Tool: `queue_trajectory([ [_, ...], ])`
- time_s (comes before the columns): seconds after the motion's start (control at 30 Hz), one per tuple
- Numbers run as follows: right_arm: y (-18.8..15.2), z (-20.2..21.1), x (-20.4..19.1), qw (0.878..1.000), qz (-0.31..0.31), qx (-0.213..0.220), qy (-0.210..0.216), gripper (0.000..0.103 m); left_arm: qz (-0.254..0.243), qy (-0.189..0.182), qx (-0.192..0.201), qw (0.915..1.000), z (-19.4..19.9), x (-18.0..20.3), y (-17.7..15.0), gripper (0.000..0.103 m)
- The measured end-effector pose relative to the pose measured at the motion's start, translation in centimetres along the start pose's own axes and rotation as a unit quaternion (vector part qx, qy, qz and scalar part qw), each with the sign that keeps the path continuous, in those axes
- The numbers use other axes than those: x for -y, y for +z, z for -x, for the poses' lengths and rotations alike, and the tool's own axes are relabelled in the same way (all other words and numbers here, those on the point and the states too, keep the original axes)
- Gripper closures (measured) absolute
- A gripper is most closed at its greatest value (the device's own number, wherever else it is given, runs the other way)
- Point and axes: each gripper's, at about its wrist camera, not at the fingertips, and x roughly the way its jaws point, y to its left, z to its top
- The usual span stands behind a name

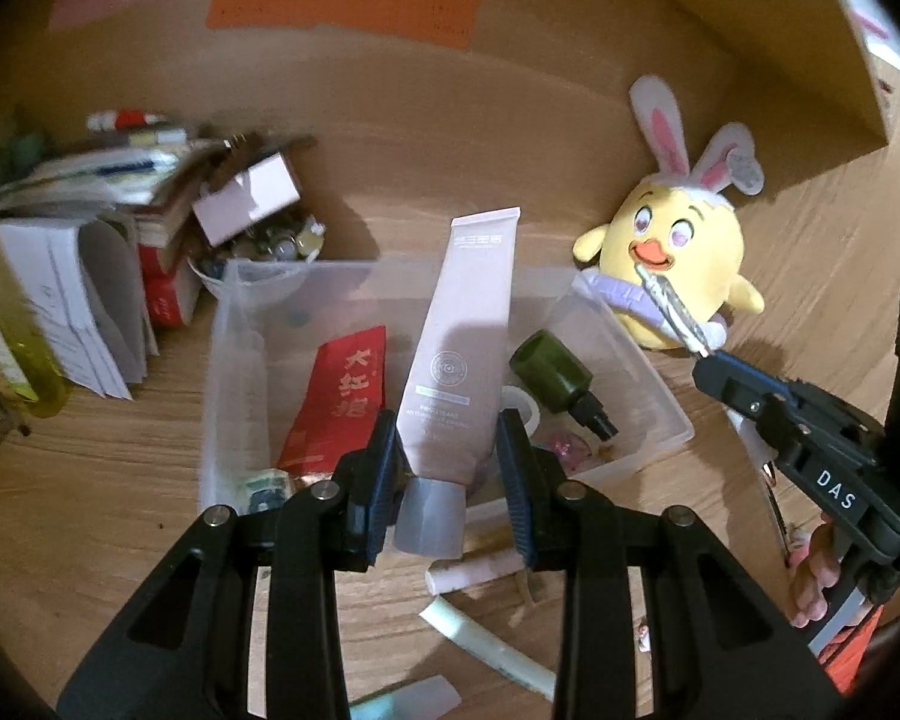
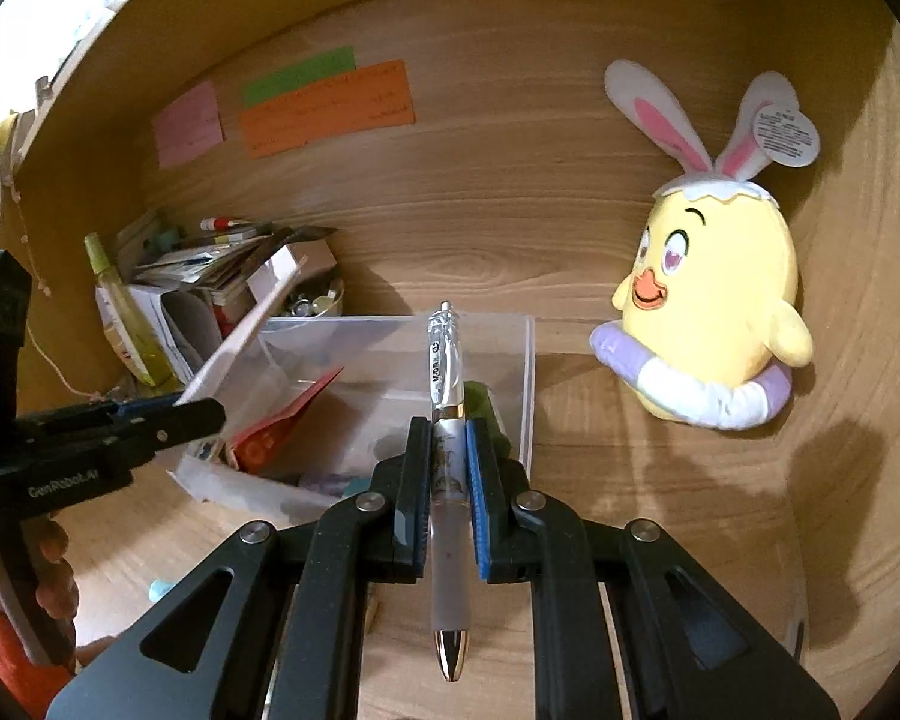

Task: Organize objects
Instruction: 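Carry pink tube and white pen over the clear box with both tools, then release pink tube with left tool while right tool releases white pen into box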

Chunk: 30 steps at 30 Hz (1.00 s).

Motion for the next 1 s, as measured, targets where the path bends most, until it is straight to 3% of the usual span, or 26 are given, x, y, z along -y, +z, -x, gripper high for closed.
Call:
queue_trajectory([
  [0.43,1.4,-3.7,-0.5,0.999,0.027,-0.027,-0.010,0.093,-0.006,0.004,-0.042,0.9991,-3.3,-0.3,0.1,0.070],
  [0.7,1.8,-5.8,-1.1,0.997,0.049,-0.049,-0.016,0.093,-0.018,0.005,-0.024,0.9995,-1.5,-0.4,0.2,0.070],
  [0.87,1.9,-7.2,-1.6,0.995,0.064,-0.067,-0.020,0.093,-0.027,0.024,-0.005,0.9994,0.5,-0.6,-0.8,0.055],
  [1.0,1.7,-8.2,-1.9,0.994,0.069,-0.081,-0.018,0.093,-0.037,0.037,0.010,0.9986,2.2,-1.0,-2.0,0.051],
])
